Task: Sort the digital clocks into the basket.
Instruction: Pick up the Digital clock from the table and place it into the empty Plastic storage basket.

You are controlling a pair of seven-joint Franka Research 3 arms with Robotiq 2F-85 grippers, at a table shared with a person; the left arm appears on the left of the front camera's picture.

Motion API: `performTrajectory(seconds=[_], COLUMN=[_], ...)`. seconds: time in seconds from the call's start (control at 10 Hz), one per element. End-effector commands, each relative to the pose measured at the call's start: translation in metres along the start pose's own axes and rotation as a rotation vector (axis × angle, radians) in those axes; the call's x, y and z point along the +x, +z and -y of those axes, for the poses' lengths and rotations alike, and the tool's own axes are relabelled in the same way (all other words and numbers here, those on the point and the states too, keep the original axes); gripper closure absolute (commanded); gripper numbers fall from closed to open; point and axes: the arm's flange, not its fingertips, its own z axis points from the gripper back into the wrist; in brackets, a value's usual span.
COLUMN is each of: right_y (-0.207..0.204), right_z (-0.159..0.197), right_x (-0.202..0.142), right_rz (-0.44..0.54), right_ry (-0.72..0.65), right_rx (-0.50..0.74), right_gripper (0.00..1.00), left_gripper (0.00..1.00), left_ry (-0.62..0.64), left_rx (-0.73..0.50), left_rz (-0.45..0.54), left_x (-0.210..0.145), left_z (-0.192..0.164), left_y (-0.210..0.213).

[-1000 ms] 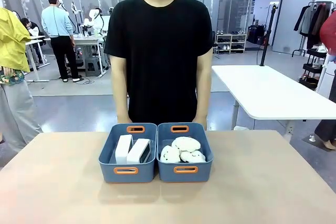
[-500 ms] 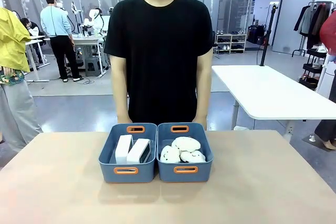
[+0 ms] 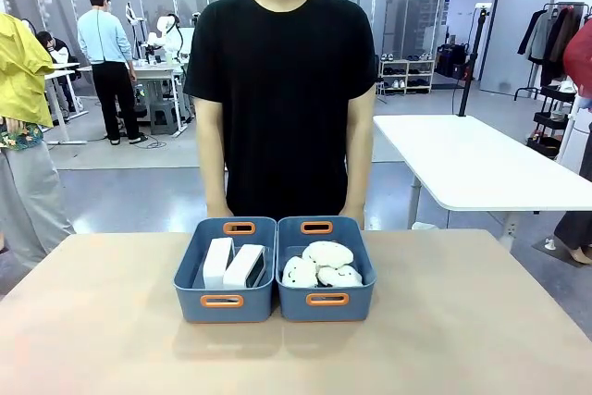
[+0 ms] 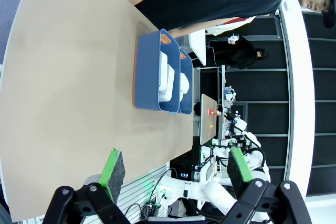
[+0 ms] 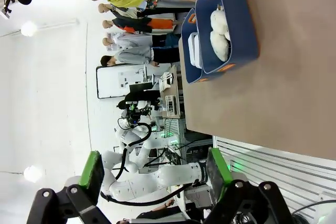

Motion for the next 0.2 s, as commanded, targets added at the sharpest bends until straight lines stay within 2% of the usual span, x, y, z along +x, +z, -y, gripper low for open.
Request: performTrajectory(seconds=[0.0, 0.1], right_y=[0.0024, 0.0024], right_z=[0.0014, 0.0014], right_x=[-0.0005, -0.0005], right_rz=[-0.010, -0.010], right_ry=[0.008, 0.008], right_rx=[-0.008, -0.008], right_gripper=[0.00, 0.00], left_gripper=[0.00, 0.00], left_ry=[0.004, 0.004], left_rx=[-0.016, -0.016], left_rz=[0.000, 0.000], left_x=[-0.0017, -0.0017], left_z=[0.0029, 0.0029], left_y=[0.0003, 0.0003])
